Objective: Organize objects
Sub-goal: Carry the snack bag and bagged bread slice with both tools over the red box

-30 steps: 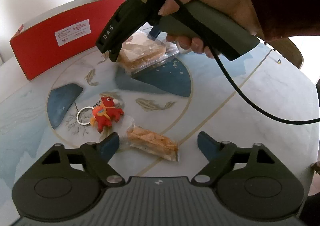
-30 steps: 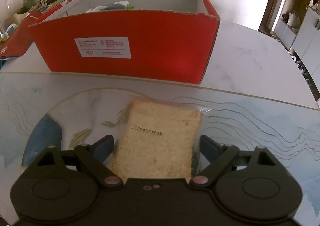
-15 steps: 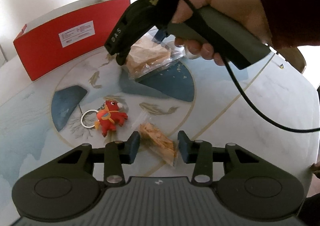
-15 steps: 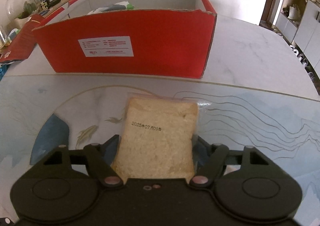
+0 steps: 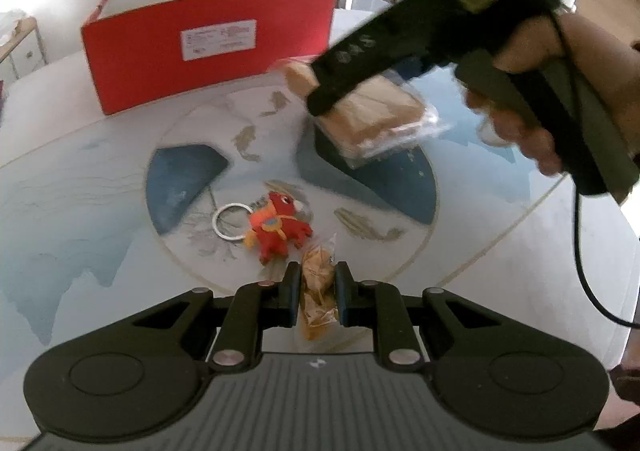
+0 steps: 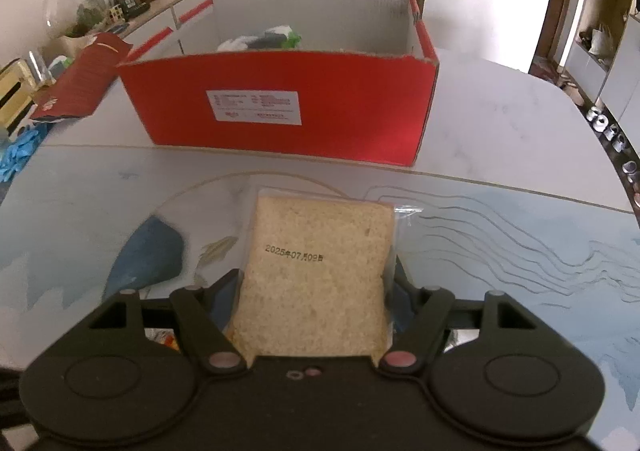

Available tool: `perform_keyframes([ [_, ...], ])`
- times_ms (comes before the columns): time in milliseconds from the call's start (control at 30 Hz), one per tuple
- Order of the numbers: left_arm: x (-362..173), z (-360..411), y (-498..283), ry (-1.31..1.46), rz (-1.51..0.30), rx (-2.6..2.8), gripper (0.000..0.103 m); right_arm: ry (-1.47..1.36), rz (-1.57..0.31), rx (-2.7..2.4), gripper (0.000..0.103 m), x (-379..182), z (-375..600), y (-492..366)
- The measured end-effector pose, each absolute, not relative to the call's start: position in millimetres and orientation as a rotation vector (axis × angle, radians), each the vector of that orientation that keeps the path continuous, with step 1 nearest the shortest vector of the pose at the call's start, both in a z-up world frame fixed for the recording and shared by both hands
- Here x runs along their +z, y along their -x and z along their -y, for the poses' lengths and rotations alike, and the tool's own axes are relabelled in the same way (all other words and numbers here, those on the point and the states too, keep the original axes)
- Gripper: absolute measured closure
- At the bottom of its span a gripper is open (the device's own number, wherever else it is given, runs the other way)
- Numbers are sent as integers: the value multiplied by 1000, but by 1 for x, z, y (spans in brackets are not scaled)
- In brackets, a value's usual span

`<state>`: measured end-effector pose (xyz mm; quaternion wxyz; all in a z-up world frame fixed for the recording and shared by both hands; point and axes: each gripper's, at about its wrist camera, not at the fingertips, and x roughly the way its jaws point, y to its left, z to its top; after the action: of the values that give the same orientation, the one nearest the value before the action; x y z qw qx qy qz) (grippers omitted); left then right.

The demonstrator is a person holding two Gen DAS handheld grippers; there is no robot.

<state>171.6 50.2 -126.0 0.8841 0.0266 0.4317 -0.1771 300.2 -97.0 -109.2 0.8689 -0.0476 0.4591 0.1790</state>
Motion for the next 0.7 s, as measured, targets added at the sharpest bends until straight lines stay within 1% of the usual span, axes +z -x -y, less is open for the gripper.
perform_keyframes([
  [300, -95, -66, -183, 28, -848, -336, 86, 84, -934, 383, 30, -78, 103, -288],
  [700, -39, -84, -213, 71, -719, -295, 86, 86, -873, 406, 30, -34, 100, -281],
])
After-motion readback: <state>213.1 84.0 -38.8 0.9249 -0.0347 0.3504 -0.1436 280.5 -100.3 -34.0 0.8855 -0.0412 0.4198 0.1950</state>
